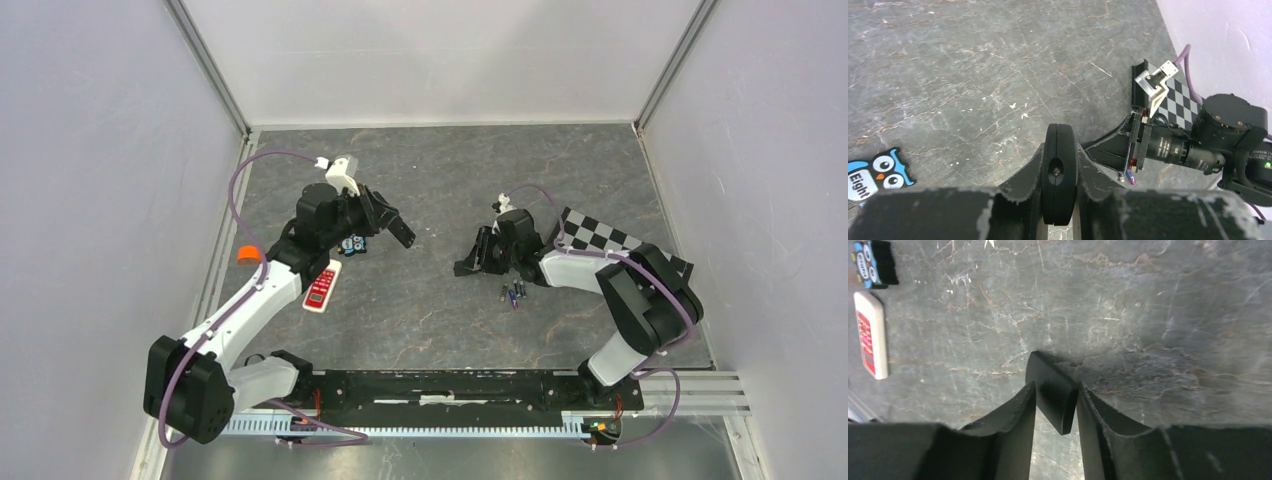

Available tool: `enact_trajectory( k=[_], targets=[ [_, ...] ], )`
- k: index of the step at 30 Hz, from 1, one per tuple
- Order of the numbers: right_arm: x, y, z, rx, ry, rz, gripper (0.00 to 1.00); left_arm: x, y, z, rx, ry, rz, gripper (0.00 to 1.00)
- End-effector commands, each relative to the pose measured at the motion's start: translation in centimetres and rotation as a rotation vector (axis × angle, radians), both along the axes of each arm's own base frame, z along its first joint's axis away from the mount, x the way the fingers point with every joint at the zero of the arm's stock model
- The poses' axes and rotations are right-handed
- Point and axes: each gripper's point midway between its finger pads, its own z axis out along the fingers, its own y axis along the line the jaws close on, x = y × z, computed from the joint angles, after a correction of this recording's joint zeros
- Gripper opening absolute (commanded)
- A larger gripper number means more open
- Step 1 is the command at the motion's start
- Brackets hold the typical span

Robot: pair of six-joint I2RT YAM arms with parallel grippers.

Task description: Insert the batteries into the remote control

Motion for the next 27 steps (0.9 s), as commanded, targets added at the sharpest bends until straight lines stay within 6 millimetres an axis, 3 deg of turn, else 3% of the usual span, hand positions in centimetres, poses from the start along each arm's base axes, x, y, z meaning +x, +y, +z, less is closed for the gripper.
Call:
enact_trajectory(
  k=[1,5,13,17,21,27],
  targets=[
    [1.2,-2.8,1.0,-0.154,-0.078,-0.026,0.46,-0.7,-1.3,3.2,-0.028,-0.152,-0.12,0.02],
    [1.1,-2.0,3.5,-0.131,-0.165,0.079,0.55,-2.2,-2.6,4.4,-0.05,-0.227,-0.245,0.02],
    [-0.2,-4.9,4.9,-0.242,-0.197,0.066,0.59,-6.5,-4.7,6.2,-0.057,-0.352,-0.557,0.02],
    [-0.9,-6.0,5.5,-0.275,-0.186,0.047,0.53,-8.0,-5.4,6.7,-0.086,-0.343,-0.659,0.02],
    [-1.1,-9.1,5.2,-0.396,-0.158,-0.076,0.41,-8.4,-5.9,7.1,-0.121,-0.313,-0.705,0.02],
    [-1.8,-12.1,3.8,-0.551,-0.112,-0.121,0.43,-8.1,-6.0,7.6,-0.149,-0.281,-0.691,0.02]
  ],
)
